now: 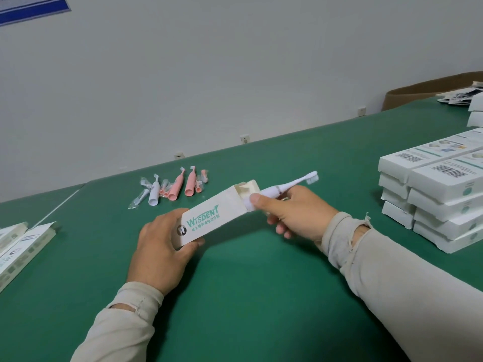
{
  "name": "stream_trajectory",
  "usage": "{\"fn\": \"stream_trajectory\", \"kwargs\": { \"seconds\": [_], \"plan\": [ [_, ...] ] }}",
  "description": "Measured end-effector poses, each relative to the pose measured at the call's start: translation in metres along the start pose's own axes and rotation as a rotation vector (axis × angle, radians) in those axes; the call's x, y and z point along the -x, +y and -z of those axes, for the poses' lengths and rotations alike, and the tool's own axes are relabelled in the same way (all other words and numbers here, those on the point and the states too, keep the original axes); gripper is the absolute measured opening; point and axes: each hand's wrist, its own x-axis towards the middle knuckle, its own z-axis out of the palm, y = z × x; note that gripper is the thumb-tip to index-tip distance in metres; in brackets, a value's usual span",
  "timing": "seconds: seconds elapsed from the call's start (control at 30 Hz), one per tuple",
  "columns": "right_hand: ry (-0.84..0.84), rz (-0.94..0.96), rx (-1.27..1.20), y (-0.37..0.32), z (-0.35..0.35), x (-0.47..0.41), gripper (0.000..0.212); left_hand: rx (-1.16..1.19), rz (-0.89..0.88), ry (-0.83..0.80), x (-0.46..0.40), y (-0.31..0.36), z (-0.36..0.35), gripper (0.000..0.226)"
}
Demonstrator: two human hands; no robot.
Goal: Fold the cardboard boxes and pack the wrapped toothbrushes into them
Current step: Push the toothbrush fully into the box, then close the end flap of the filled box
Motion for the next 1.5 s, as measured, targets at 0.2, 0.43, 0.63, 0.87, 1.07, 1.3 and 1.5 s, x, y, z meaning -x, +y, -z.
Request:
{"fn": "stream_trajectory", "kwargs": {
  "seconds": [0.2,0.43,0.63,0.87,1.07,1.3,1.5],
  "plan": [
    [0.295,0.135,-0.354,-0.009,0.017,-0.010,0.011,-0.029,0.067,0.055,0.000,-0.007,0.002,0.052],
    [0.193,0.158,-0.098,-0.004,0.003,-0.001,0.010,-0.004,0.016,0.029,0.001,-0.001,0.002,0.058],
    [0.199,0.123,-0.229,-0.006,-0.005,0.000,0.012,-0.035,-0.012,0.015,0.000,-0.001,0.001,0.054],
    [0.134,0.224,-0.018,-0.006,-0.004,0.002,0.015,-0.054,-0.008,0.025,0.000,-0.003,0.001,0.054],
    [0.024,0.423,0.454,-0.003,-0.003,0.010,0.025,-0.040,0.008,0.029,0.001,-0.003,0.000,0.055],
    [0.074,0.466,0.586,-0.005,0.001,0.009,0.021,-0.028,-0.010,0.020,0.001,-0.002,0.001,0.055],
    [0.063,0.332,0.283,-0.002,0.004,0.005,0.012,-0.021,-0.012,0.018,0.002,0.001,0.002,0.056]
  ]
}}
